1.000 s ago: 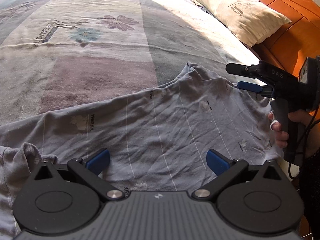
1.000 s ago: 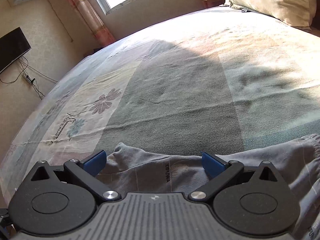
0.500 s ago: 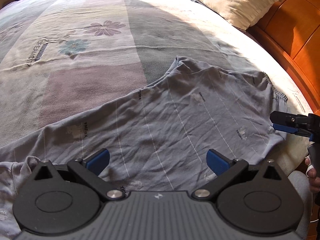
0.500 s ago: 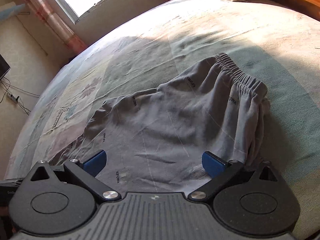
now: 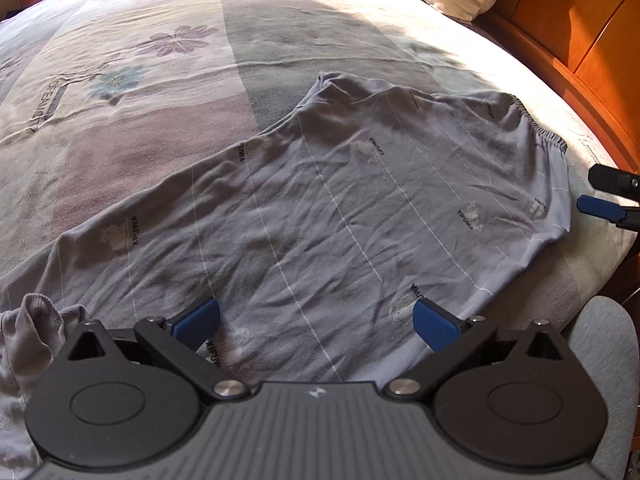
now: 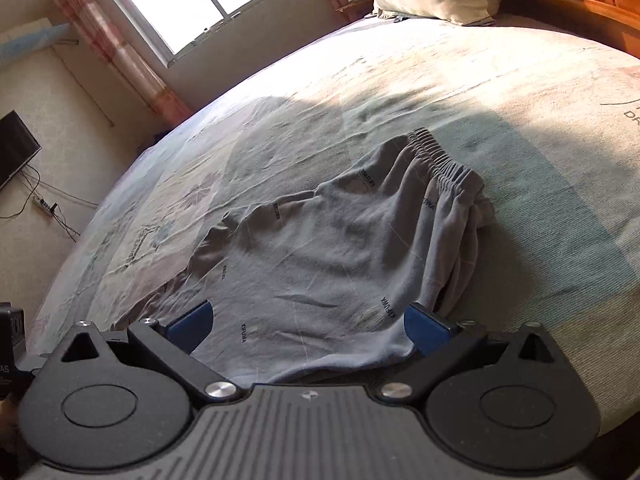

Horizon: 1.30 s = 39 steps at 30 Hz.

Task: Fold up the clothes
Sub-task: 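Lower the open right gripper onto the elastic waistband of the sweatpants, then close the right gripper on the elastic waistband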

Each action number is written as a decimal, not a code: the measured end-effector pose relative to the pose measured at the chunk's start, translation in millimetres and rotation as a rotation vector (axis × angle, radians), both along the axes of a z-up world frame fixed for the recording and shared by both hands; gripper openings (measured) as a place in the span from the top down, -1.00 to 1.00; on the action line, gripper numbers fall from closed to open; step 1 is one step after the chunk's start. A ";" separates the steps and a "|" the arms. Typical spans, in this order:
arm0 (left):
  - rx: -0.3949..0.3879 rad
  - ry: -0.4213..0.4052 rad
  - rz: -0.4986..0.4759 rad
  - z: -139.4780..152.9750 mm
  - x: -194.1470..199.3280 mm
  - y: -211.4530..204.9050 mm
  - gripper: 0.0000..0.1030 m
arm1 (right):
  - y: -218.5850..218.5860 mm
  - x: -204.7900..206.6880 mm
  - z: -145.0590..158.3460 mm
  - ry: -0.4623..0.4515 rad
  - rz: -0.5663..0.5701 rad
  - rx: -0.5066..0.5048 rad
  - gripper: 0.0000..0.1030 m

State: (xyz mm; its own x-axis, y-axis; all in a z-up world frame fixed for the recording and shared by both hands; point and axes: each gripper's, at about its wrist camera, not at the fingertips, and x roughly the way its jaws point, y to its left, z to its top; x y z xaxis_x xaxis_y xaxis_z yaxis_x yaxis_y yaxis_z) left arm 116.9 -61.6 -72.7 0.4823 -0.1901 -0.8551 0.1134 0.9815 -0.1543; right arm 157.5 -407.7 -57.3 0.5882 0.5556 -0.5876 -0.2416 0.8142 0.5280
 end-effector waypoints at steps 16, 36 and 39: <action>0.011 -0.011 0.001 -2.5 3.3 -0.6 -0.98 | -34.0 19.7 -18.9 0.018 -0.085 0.099 -1.00; 0.022 -0.006 0.007 -2.5 5.5 -2.6 -0.98 | -71.2 89.3 -56.5 0.186 -0.141 0.370 -1.00; 0.023 -0.003 0.008 -2.2 5.9 -2.7 -0.98 | -71.2 82.3 -57.1 0.193 -0.127 0.381 -1.00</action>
State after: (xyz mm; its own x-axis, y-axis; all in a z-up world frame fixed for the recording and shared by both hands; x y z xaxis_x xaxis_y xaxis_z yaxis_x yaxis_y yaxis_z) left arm 122.8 -64.2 -74.9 0.4864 -0.1668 -0.8577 0.1057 0.9856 -0.1317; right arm 239.8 -478.9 -114.4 0.5655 0.6843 -0.4604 -0.0203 0.5696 0.8217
